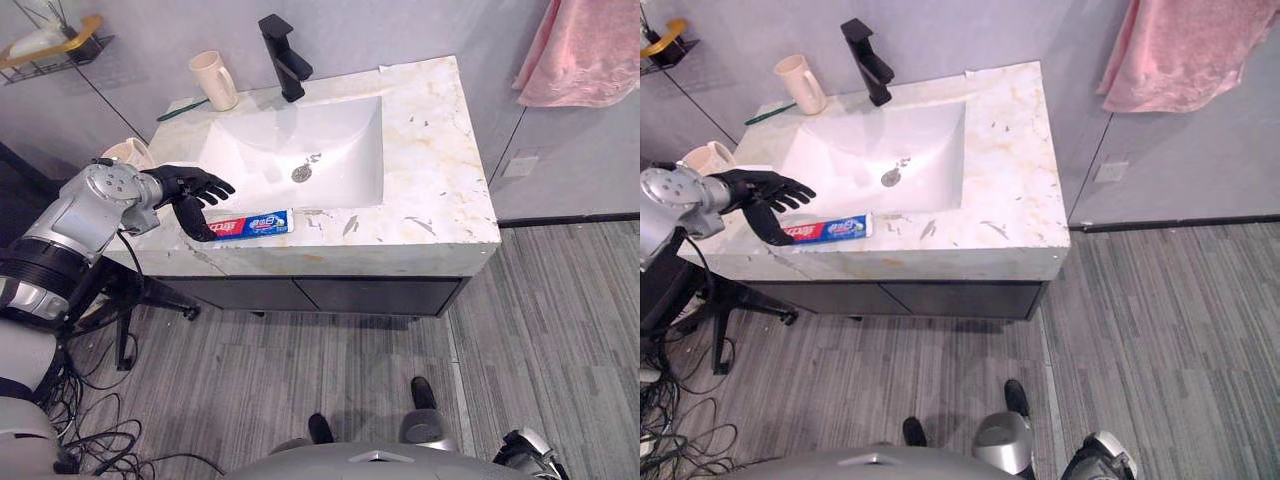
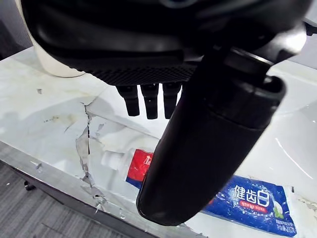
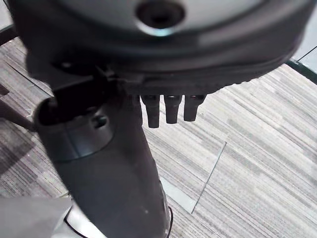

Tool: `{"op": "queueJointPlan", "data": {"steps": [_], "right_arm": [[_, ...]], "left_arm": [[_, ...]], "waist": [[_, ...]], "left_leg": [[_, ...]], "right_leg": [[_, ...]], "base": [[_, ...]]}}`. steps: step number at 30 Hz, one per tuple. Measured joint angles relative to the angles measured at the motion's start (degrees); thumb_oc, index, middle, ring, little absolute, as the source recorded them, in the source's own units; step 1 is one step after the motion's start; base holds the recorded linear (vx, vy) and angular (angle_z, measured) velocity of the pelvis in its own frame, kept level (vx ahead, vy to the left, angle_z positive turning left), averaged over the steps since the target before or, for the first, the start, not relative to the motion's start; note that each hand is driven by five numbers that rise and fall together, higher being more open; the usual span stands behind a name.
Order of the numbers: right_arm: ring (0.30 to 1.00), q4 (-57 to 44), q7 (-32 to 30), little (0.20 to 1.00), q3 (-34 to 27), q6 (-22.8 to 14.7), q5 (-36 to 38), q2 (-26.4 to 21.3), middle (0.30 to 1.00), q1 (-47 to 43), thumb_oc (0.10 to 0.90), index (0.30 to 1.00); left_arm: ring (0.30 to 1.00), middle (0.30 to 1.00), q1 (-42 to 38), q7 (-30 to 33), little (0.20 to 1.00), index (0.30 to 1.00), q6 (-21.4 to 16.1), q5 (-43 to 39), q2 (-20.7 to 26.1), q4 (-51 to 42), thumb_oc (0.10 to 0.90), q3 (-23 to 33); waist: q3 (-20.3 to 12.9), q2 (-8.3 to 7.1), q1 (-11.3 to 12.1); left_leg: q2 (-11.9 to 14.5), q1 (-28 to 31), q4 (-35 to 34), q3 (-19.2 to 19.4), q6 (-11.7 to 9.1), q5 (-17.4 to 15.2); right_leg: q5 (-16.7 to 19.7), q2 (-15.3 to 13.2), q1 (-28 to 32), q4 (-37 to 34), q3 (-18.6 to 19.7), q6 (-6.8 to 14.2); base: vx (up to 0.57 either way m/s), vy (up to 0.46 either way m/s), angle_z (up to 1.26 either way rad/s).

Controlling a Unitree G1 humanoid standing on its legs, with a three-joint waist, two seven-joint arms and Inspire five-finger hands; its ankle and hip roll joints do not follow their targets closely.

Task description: Organize the bathroom.

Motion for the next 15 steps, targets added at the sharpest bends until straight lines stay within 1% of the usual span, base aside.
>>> {"op": "queueJointPlan", "data": {"steps": [6, 15], "right_arm": [[0.900, -0.4, 0.0, 0.900, 0.0, 0.0, 0.0, 0.0, 0.900, -0.2, 0.800, 0.900], [0.900, -0.4, 0.0, 0.900, -0.1, 0.3, 0.1, 0.0, 0.900, -0.3, 0.800, 0.900]], "left_arm": [[0.900, 0.900, 0.0, -0.5, 0.900, 0.900, 1.1, 0.0, 0.0, 0.7, 0.800, 0.0], [0.900, 0.900, 0.0, -2.3, 0.900, 0.900, 1.2, 0.3, 0.0, 1.1, 0.800, 0.1]], "waist": [[0.1, -0.14, 0.0], [0.4, -0.33, 0.3]], "left_leg": [[-0.1, 0.0, 0.0, 0.1, 0.1, 0.0], [-0.2, 0.0, 0.0, 0.1, 0.1, 0.0]], "right_leg": [[0.1, -0.1, 0.0, 0.0, 0.1, 0.2], [0.1, -0.2, -0.1, 0.0, 0.1, 0.2]], "base": [[0.00, 0.000, 0.00], [0.00, 0.000, 0.00]]}}
